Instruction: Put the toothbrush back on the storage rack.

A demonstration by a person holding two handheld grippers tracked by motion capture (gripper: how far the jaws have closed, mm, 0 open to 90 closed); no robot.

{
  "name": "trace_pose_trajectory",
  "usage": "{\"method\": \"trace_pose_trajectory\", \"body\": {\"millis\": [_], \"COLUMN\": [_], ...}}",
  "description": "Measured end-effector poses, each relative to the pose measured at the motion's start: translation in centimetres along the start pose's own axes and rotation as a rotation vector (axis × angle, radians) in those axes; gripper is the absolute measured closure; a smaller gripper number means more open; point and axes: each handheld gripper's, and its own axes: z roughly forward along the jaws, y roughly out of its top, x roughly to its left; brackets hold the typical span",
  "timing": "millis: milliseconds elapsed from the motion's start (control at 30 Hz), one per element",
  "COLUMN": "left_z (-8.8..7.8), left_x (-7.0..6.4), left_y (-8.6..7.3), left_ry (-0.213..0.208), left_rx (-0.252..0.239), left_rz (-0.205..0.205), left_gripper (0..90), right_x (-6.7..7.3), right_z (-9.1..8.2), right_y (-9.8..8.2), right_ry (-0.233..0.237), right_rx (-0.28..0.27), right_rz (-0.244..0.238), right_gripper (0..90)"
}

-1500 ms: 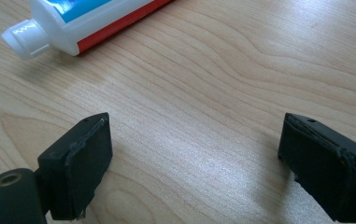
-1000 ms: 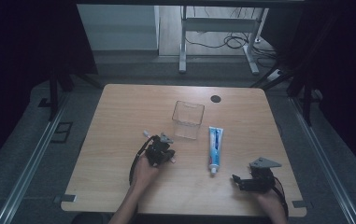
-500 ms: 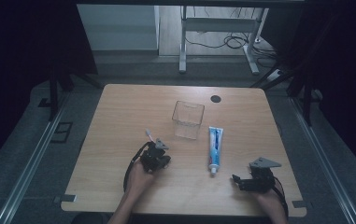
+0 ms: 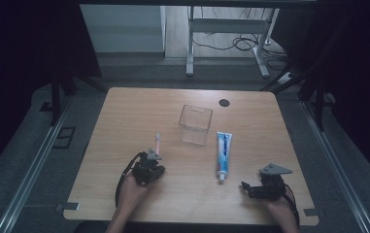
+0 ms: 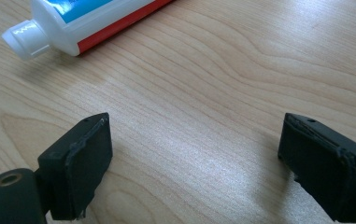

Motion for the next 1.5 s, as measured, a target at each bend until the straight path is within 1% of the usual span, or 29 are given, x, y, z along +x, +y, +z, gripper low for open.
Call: {"method": "trace_pose_trajectory", "body": {"millis": [267,400,433,567,667,767,833,900,967,1000,1100,1267,1367,1500], "left_z": [-1.0,-1.4,-1.6,-2.2,-2.5,-2.5,-2.5,-2.6,-2.8,-3.1,-3.5,-4.2,-4.1,-3.6], "left_x": [1.4,1.9,2.3,3.4,4.1,4.4,4.3,4.3,4.3,4.4,4.6,5.2,5.7,6.3], "left_y": [-1.2,-1.6,-1.8,-2.3,-2.7,-2.9,-2.8,-2.7,-2.5,-2.2,-1.9,-0.9,-0.2,0.8], "left_ry": [0.028,0.040,0.052,0.079,0.081,0.071,0.073,0.071,0.070,0.071,0.070,0.058,0.047,0.032], "left_rx": [-0.004,-0.003,0.002,0.005,-0.006,-0.011,-0.009,-0.009,-0.008,-0.004,0.005,0.056,0.087,0.129], "left_rz": [-0.033,-0.042,-0.044,-0.056,-0.082,-0.087,-0.078,-0.077,-0.071,-0.060,-0.054,-0.031,-0.017,-0.009], "left_gripper": [85.3,85.1,85.1,84.8,84.9,85.1,85.0,85.0,83.6,83.0,80.3,74.1,67.9,61.7], "right_x": [0.0,0.0,0.0,0.0,0.0,0.0,0.0,0.0,0.0,0.0,0.0,0.0,0.0,0.0], "right_z": [0.0,0.0,0.0,0.0,0.0,0.0,0.0,0.0,0.0,0.0,0.0,0.0,0.0,0.0], "right_y": [0.0,0.0,0.0,0.0,0.0,0.0,0.0,0.0,0.0,0.0,0.0,0.0,0.0,0.0], "right_ry": [0.000,0.000,0.000,0.000,0.000,0.000,0.000,0.000,0.000,0.000,0.000,0.000,0.000,-0.001], "right_rx": [0.001,0.001,0.001,0.001,0.001,0.001,0.001,0.001,0.001,0.001,0.001,0.001,0.001,0.001], "right_rz": [0.001,0.001,0.001,0.001,0.001,0.001,0.001,0.001,0.001,0.001,0.001,0.001,0.001,0.002], "right_gripper": [9.7,9.7,9.7,9.7,9.7,9.7,9.7,9.7,9.7,9.7,9.7,9.7,9.7,9.7]}}
